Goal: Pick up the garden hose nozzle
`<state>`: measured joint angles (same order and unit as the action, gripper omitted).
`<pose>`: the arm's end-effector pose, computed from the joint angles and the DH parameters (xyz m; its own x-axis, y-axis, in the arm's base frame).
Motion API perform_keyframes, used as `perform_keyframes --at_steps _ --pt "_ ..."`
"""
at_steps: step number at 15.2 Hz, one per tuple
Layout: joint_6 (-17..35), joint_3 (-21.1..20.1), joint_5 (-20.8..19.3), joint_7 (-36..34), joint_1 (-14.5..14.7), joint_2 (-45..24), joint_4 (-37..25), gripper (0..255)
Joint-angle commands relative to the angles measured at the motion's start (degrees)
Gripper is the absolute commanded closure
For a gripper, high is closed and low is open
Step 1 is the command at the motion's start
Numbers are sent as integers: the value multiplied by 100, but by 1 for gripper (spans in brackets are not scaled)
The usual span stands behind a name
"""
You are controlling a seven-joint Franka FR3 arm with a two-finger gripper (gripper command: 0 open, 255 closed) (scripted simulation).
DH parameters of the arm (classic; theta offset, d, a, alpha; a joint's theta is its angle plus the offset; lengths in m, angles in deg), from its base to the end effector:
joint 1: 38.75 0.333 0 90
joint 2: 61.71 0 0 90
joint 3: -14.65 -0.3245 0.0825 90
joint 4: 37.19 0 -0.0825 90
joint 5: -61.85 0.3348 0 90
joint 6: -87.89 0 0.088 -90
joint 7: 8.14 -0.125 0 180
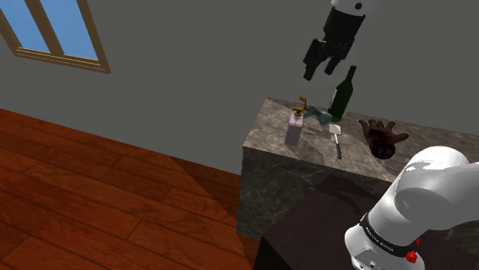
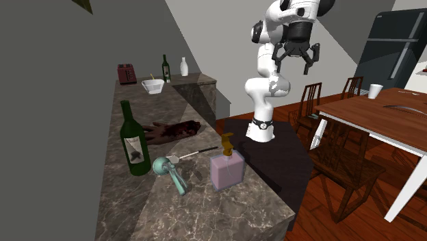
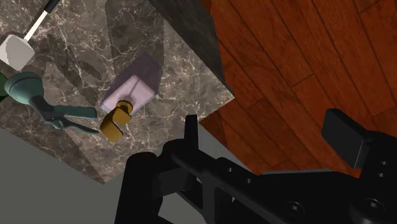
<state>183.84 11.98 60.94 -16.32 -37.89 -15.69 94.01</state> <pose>0.2598 0.0202 0.6215 0.9776 -0.0881 0.1913 -0.0941 -0.9953 0.0223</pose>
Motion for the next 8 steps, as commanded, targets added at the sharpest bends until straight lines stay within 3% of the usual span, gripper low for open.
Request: perform_keyframes --at_steps 1,8 --pt "0 0 0 0 0 0 0 0" --pt "614 974 -505 1479 -15 -134 581 0"
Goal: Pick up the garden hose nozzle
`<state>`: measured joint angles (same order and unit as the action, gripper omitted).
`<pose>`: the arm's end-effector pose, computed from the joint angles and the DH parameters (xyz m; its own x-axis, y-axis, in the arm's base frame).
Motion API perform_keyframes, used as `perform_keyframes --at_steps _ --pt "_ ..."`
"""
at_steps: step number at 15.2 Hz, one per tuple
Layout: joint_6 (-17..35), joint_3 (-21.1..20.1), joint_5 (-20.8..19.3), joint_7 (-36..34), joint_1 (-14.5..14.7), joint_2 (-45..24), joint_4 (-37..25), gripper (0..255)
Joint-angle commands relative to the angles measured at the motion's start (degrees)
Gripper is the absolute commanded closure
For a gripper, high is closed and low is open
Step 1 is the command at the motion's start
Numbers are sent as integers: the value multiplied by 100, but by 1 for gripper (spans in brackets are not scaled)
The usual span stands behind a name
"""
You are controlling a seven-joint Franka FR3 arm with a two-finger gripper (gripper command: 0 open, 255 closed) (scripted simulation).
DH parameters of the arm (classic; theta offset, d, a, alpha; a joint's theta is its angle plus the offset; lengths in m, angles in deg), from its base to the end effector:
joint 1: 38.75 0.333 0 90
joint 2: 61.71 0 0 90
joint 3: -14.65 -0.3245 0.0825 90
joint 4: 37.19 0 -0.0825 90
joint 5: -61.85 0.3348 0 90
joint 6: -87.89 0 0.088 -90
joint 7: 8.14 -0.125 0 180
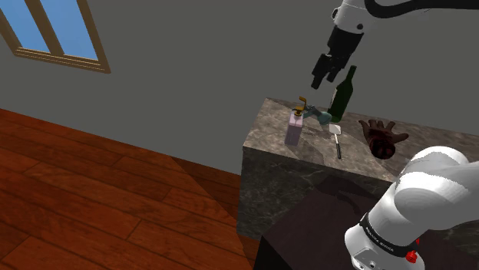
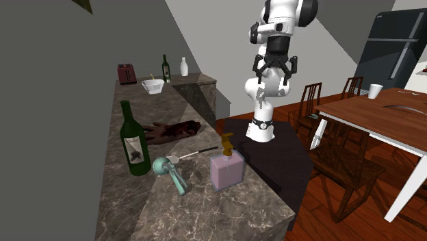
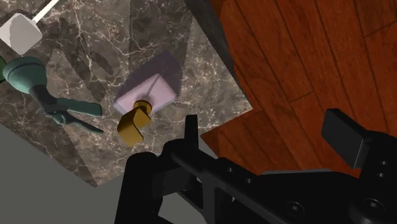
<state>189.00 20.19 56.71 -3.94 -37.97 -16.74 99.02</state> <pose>0.2724 -0.0418 0.5866 0.9856 0.0249 0.1671 0.0195 -0.9992 0.0337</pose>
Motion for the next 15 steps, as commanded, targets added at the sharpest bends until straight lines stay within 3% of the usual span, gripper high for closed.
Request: perform_keyframes --at_steps 1,9,15 --pt "194 295 -154 452 -12 -89 126 0" --pt "1019 1458 -609 2147 27 -955 150 0" --pt "1647 2346 -626 3488 216 -2004 -223 0"
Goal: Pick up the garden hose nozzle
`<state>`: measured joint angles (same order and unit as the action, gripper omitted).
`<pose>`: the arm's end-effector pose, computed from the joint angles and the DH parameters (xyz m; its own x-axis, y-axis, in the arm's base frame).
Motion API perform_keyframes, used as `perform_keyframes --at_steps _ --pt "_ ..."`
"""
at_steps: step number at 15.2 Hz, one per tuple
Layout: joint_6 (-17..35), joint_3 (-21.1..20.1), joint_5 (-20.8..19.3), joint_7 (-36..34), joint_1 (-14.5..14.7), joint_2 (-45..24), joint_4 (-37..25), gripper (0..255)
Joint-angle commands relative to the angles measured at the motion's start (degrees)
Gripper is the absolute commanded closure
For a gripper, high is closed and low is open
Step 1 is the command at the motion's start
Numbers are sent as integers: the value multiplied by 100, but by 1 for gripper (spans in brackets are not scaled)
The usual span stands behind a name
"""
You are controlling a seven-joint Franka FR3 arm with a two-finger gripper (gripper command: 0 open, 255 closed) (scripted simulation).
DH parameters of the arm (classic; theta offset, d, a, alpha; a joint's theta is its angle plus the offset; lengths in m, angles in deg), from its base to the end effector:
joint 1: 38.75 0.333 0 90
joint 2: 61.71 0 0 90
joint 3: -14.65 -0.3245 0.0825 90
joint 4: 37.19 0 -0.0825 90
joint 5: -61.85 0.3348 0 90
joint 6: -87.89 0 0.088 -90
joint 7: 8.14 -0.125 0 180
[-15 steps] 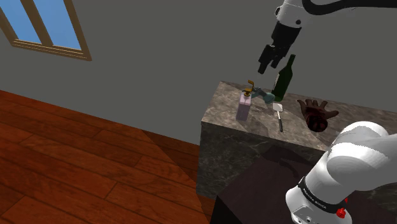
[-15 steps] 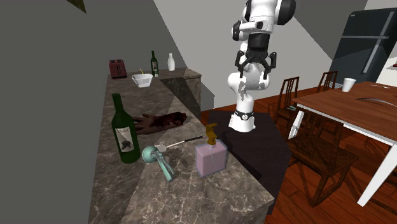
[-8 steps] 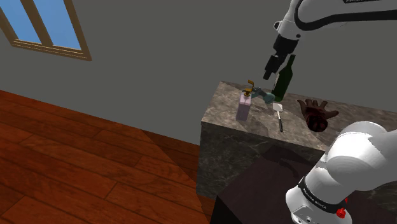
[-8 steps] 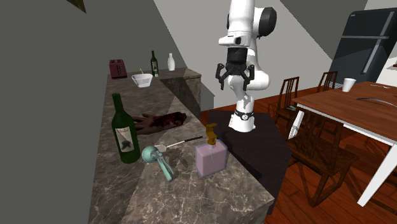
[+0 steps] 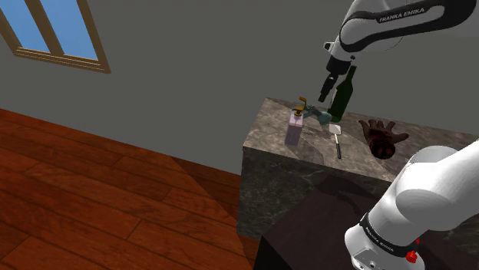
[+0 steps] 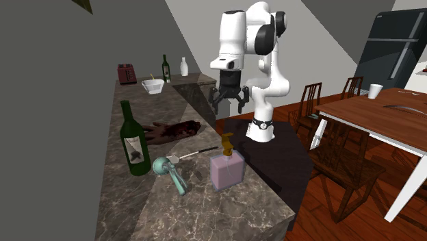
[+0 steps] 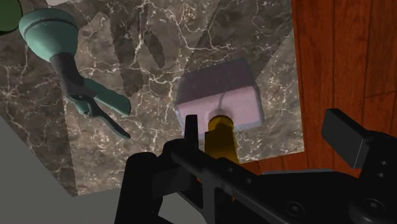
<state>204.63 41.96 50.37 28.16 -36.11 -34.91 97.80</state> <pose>0.3384 -0.1915 0.5003 0.9443 0.3129 0.1019 0.3093 -0.9497 0.0492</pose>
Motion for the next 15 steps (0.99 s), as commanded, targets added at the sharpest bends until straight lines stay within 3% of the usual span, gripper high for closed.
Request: perform_keyframes --at_steps 1,6,10,15 --pt "183 315 53 518 75 -394 -195 0" --pt "617 1026 556 1836 323 -1573 -785 0" --pt "821 1426 1356 3063 383 -2714 -1417 0" --pt "798 1348 2452 4496 -86 -4198 -2432 0"
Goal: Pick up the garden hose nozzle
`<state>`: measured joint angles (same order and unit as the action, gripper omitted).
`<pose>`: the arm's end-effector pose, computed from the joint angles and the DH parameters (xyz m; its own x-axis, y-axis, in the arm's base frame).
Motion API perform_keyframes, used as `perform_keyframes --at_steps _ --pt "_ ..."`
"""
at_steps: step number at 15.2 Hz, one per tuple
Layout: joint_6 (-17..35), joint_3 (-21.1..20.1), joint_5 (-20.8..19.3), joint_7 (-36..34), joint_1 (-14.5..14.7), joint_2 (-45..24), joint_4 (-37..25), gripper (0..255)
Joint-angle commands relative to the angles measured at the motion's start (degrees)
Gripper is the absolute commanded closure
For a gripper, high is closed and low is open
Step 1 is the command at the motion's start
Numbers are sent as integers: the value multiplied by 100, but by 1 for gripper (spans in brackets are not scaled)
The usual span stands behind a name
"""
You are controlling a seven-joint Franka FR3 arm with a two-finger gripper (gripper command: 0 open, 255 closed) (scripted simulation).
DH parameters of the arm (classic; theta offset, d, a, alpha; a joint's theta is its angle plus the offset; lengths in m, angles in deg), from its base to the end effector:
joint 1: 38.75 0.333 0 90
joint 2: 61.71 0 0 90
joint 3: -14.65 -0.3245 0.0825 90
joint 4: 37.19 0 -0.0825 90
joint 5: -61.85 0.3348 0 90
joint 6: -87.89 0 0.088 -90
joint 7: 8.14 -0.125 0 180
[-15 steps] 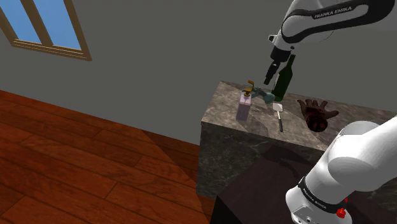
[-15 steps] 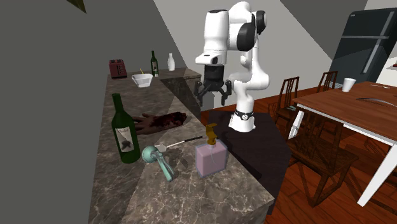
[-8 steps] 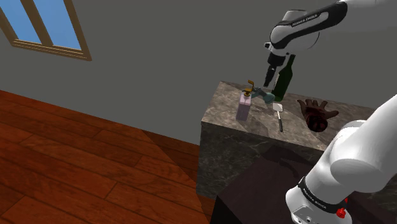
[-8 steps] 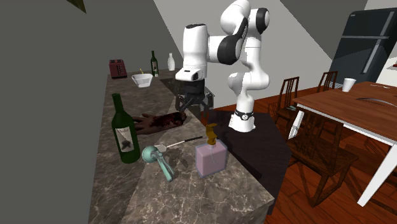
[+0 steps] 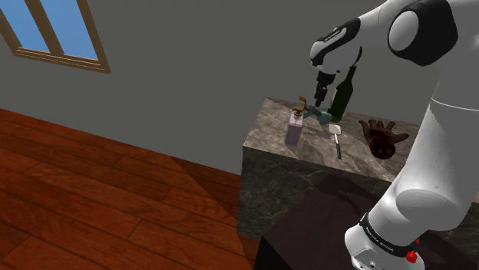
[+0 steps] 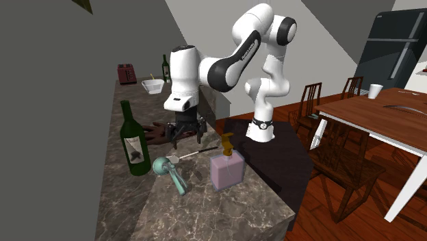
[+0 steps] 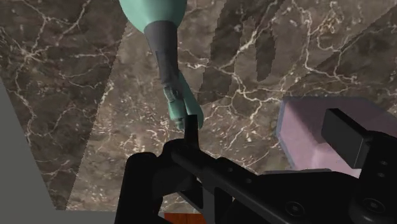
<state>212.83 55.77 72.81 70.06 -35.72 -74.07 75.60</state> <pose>0.4543 -0.3214 0.4094 0.8190 0.5729 0.0318 0.5713 -0.8193 0.0490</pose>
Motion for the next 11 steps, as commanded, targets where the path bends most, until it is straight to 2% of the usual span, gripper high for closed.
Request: perform_keyframes --at_steps 1,5,11 --pt "-56 -104 377 536 -266 -559 -443 0" --pt "-245 -444 868 1266 -862 -1602 -1468 0" --pt "27 -571 1024 1385 -965 -1850 -1414 0"
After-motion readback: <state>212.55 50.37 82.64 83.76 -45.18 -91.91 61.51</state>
